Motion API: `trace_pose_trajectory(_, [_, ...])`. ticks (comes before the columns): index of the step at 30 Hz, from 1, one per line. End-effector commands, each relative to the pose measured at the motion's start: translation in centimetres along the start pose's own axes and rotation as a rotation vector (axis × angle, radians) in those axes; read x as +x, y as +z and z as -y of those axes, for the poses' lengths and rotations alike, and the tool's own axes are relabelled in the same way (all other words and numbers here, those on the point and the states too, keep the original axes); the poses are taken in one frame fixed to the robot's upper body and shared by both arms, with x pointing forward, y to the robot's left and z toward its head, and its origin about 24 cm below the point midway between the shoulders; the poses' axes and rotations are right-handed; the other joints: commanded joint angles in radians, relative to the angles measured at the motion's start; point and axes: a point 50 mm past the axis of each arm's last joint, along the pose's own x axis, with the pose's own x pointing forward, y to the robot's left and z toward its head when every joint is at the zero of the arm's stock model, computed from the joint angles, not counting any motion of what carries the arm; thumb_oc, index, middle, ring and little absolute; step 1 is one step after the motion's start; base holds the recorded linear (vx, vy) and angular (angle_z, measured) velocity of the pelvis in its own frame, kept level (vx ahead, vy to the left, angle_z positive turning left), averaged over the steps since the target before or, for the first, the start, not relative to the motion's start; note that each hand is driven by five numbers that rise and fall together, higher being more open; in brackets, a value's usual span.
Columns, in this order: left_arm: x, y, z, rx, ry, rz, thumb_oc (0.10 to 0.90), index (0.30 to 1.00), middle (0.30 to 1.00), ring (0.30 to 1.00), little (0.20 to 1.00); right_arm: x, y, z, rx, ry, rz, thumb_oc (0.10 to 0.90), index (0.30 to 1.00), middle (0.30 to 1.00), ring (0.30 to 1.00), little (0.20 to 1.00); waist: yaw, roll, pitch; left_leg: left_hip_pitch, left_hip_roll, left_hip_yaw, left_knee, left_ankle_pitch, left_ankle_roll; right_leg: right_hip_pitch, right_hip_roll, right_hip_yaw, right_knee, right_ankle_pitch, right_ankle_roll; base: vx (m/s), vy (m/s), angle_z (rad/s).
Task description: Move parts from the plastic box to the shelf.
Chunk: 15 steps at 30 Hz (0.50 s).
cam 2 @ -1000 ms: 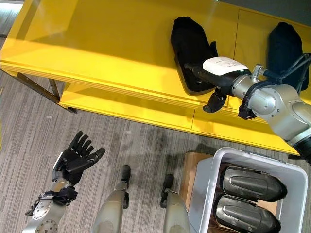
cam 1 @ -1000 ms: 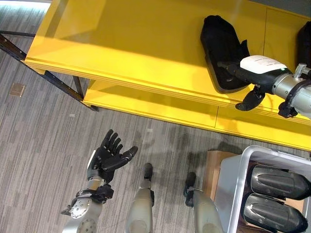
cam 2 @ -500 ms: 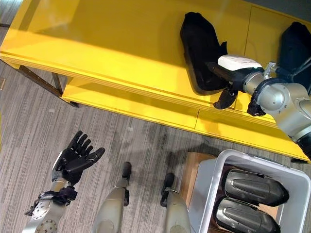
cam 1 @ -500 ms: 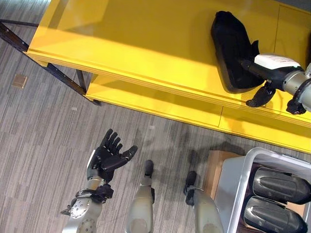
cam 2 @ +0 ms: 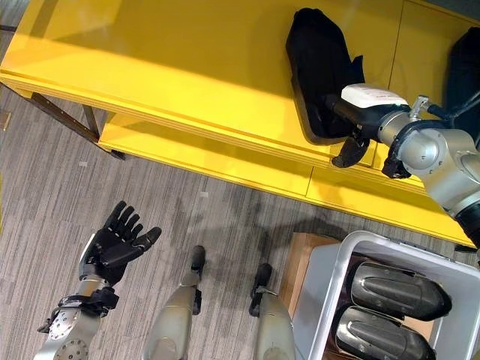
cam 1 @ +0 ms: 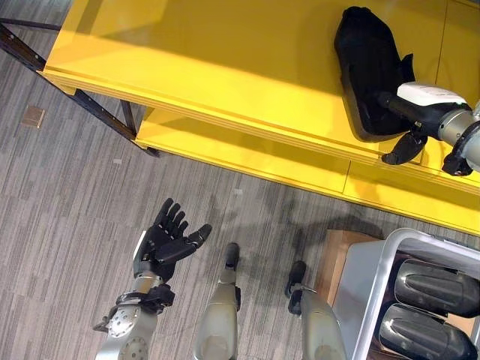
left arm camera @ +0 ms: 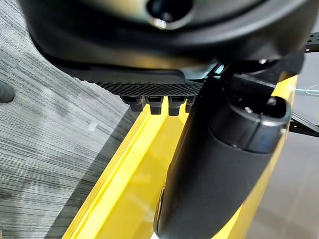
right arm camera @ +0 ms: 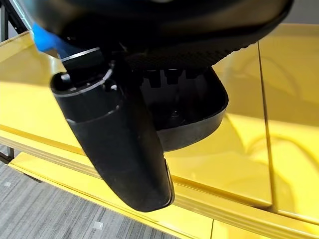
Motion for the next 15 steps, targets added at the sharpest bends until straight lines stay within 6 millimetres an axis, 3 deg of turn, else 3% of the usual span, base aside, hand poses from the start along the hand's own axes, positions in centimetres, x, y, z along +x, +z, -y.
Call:
trace_pose_trajectory(1, [-0.6,4.1,1.4,0.036,-0.115,0.178,0.9,1.0,1.0,1.0,1.0,-0.2,1.4,5.1,-0.026,-0.159,0.038,0.9,1.0,1.0,1.0,1.0,0.012,-0.027,-0.027,0.0,0.063,0.044,0.085,-0.091,-0.03,0.056,-0.043,-0.003,-0.066,0.028,0.05,0.0,0.0,0.0])
trace_pose_trajectory(15, [-0.5,4.7,1.4,0.045,-0.107,0.205,0.9,1.0,1.0,1.0,1.0,1.5,0.9,4.5,-0.077,-0.119,-0.041,0.9,1.0,1.0,1.0,1.0,0.038,-0.035,-0.021,-0.013,0.055,0.026,0.09,-0.093,-0.027,0.06,-0.046,-0.015,-0.065,0.028,0.05,0.0,0.0,0.04])
